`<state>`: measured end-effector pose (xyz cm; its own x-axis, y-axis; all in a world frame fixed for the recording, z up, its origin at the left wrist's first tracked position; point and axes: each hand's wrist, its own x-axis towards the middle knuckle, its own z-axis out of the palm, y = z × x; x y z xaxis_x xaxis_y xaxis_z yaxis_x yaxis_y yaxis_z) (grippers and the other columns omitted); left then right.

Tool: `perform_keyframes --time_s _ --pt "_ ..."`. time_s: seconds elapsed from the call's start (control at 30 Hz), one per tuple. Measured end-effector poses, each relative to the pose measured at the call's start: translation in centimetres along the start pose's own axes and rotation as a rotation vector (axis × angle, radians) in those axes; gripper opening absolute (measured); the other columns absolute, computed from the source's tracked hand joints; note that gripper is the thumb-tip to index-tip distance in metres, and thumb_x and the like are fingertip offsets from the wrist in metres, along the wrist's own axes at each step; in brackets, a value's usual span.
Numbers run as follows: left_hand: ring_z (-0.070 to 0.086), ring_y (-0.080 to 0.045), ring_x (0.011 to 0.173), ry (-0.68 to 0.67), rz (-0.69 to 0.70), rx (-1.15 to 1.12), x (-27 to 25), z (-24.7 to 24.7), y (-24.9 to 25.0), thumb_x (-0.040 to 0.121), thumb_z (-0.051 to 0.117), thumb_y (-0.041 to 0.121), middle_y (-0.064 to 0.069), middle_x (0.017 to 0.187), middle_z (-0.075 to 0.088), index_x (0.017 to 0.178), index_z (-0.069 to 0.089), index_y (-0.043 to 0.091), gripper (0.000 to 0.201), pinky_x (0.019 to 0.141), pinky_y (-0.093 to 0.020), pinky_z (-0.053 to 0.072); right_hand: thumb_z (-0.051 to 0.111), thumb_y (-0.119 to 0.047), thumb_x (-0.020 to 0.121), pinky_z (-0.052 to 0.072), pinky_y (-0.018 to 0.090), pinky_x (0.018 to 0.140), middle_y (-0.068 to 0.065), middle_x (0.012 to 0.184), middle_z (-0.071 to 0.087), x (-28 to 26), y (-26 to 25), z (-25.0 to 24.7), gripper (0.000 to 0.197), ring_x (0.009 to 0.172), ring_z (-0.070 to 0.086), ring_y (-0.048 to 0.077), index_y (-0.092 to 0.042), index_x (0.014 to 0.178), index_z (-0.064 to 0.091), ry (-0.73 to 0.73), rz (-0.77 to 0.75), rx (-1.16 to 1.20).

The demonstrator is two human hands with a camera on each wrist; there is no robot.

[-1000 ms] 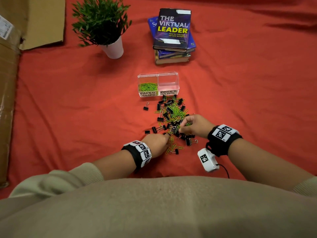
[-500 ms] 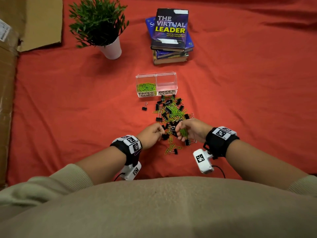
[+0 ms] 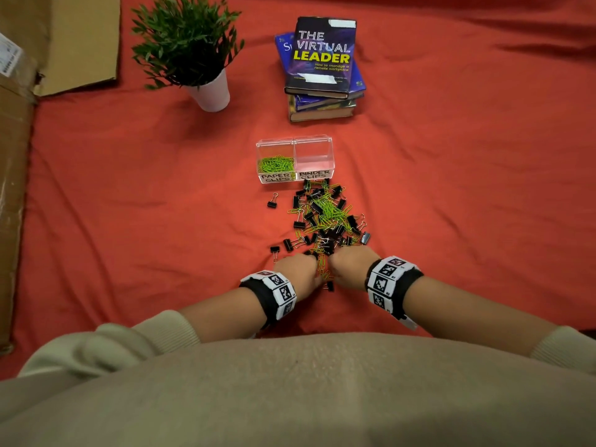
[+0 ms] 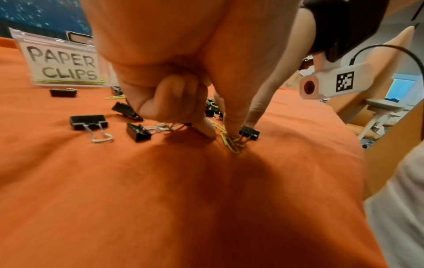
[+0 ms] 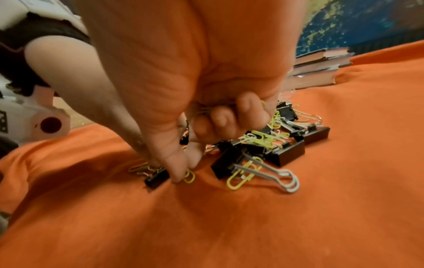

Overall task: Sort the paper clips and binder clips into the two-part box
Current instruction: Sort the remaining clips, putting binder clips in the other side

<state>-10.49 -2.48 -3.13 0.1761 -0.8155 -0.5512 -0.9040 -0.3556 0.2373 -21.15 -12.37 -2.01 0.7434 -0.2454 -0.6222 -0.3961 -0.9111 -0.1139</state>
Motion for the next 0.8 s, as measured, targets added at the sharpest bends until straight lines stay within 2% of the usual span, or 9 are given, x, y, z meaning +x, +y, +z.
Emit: perform_keyframes --time_s 0.07,0.17,0.27,0.37,0.47,0.57,0.67,0.77,0.8 --pt "0.064 -0.034 0.097 0.008 0.006 0.013 -0.1 0.1 0.2 0.089 0.055 0.034 -0.014 0.106 0.065 0.102 0.056 0.009 0.029 0.073 -0.036 0.048 0.055 -0.026 0.085 0.050 0.034 0.073 0.011 0.102 0.066 -0.1 -0.1 0.2 0.023 0.095 0.065 0.030 -0.008 0.099 0.063 -0.016 0.006 0.036" --pt "0.064 -0.036 0.096 -0.010 0.021 0.027 -0.3 0.1 0.1 0.089 0.052 0.024 -0.016 0.106 0.065 0.101 0.055 0.006 0.022 0.073 -0.038 0.049 0.060 -0.030 0.082 0.048 0.032 0.069 0.011 0.093 0.067 -0.3 0.0 0.1 0.022 0.088 0.064 0.029 -0.010 0.089 0.063 -0.016 0.013 0.181" --pt "0.062 -0.036 0.099 -0.048 0.026 0.004 -0.4 0.0 -0.6 0.088 0.051 0.017 -0.016 0.109 0.063 0.104 0.054 0.005 0.020 0.077 -0.040 0.050 0.062 -0.021 0.080 0.049 0.033 0.067 0.009 0.085 0.067 -0.4 1.0 -0.6 0.008 0.075 0.061 0.021 -0.013 0.079 0.058 0.011 0.058 0.552" --pt "0.062 -0.034 0.099 -0.079 0.036 -0.012 -0.4 0.0 -1.4 0.087 0.053 0.019 -0.014 0.109 0.063 0.105 0.054 0.006 0.022 0.079 -0.040 0.051 0.064 -0.016 0.081 0.046 0.025 0.053 0.000 0.074 0.063 -0.3 2.1 -1.3 0.005 0.058 0.056 0.013 -0.015 0.084 0.060 0.015 0.109 0.892" --pt "0.061 -0.033 0.094 -0.092 0.051 -0.063 -0.3 -0.1 -1.9 0.087 0.053 0.022 -0.014 0.105 0.062 0.102 0.053 0.007 0.021 0.078 -0.040 0.051 0.053 -0.013 0.089 0.036 0.018 0.039 0.000 0.062 0.055 0.0 2.4 -1.8 0.013 0.045 0.047 0.008 -0.010 0.095 0.064 -0.027 0.164 1.076" --pt "0.059 -0.029 0.087 -0.054 0.062 -0.185 -0.1 -0.7 -2.3 0.086 0.053 0.023 -0.011 0.098 0.059 0.091 0.050 0.011 0.014 0.077 -0.041 0.050 0.040 -0.006 0.092 0.040 0.021 0.043 0.002 0.061 0.053 0.3 2.4 -1.9 0.025 0.050 0.051 0.013 -0.007 0.085 0.064 -0.056 0.183 1.194" --pt "0.054 -0.023 0.078 0.004 0.052 -0.315 0.2 -1.5 -2.7 0.086 0.054 0.021 -0.004 0.085 0.055 0.084 0.047 0.014 0.010 0.070 -0.036 0.045 0.048 -0.007 0.087 0.045 0.024 0.049 0.002 0.060 0.057 0.7 2.4 -1.5 0.021 0.052 0.054 0.016 -0.010 0.078 0.067 -0.032 0.179 1.183" --pt "0.050 -0.021 0.073 0.027 0.035 -0.393 0.6 -2.0 -3.2 0.086 0.056 0.019 -0.002 0.080 0.054 0.086 0.049 0.015 0.008 0.066 -0.032 0.039 0.061 -0.013 0.083 0.042 0.018 0.051 -0.009 0.061 0.057 0.8 2.0 -1.3 0.009 0.051 0.051 0.005 -0.016 0.084 0.070 0.074 0.079 0.893" --pt "0.049 -0.021 0.072 0.020 0.030 -0.427 0.7 -2.1 -3.3 0.086 0.057 0.018 -0.003 0.079 0.055 0.086 0.050 0.015 0.008 0.066 -0.032 0.039 0.061 -0.011 0.082 0.042 0.018 0.054 -0.012 0.063 0.056 0.8 1.9 -1.3 0.012 0.054 0.051 0.004 -0.017 0.087 0.070 0.094 0.020 0.778"
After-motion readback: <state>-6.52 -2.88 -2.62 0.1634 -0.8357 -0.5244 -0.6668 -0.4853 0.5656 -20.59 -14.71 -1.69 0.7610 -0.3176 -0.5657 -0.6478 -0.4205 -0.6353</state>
